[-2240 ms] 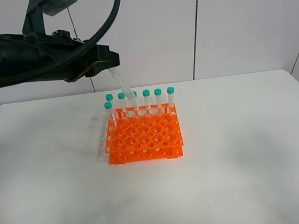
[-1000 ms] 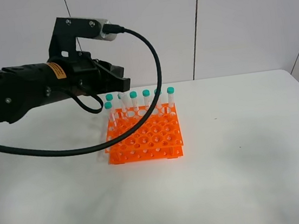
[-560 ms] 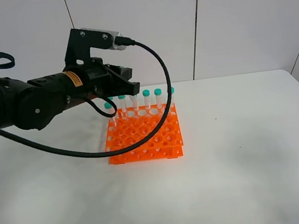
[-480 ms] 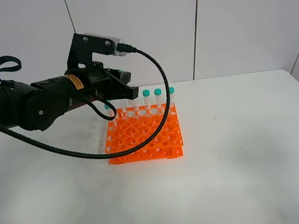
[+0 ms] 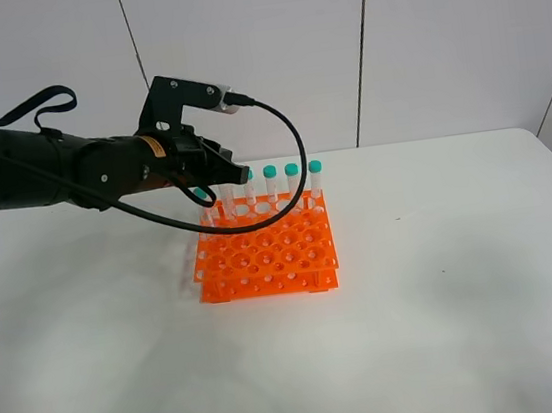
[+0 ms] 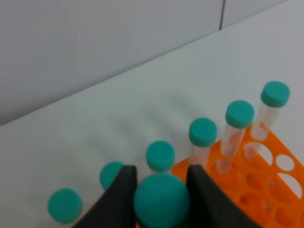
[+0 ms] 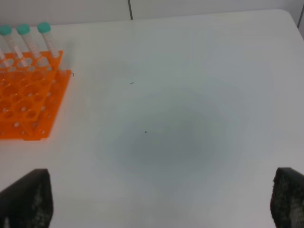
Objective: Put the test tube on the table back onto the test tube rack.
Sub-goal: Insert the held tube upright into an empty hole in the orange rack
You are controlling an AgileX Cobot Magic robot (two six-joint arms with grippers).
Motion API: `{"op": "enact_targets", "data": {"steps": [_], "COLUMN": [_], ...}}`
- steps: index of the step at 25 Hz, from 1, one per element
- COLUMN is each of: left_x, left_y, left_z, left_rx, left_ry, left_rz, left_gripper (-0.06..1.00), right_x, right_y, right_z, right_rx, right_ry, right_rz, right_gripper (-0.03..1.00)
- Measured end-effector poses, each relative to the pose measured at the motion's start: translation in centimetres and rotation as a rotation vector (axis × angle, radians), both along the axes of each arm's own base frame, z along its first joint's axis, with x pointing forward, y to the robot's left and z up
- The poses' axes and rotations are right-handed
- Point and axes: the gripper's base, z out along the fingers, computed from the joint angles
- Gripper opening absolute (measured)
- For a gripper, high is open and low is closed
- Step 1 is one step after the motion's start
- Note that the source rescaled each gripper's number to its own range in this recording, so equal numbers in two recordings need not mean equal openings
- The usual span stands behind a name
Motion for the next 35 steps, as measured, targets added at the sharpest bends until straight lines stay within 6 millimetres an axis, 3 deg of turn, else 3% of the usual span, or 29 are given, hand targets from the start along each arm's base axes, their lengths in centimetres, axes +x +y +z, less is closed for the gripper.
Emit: {"op": "enact_targets", "data": {"steps": [6, 13, 27, 35], "left_x": [0.4, 0.8, 1.1, 1.3], "left_y": [-0.1, -0.4, -0.2, -0.3], "left_z": [-0.2, -2.0, -1.8, -3.1], "left_rx": [0.003, 0.026, 0.056, 0.071], "left_ry": [-0.014, 0.0, -0.058, -0.03], "left_rz": [-0.005, -0.013, -0.034, -0.037], "left_gripper": [0.0, 0.0, 0.0, 0.0], "right_x": [0.0, 0.0, 0.0, 0.0], "right_y": [0.0, 0.0, 0.0, 0.0], "right_z": [0.0, 0.0, 0.0, 0.0], "right_rx": [0.0, 0.0, 0.0, 0.0], "right_ry": [0.0, 0.0, -0.001, -0.001], "right_rz": [0.0, 0.0, 0.0, 0.0], "right_gripper": [1.0, 1.0, 1.0, 1.0]}}
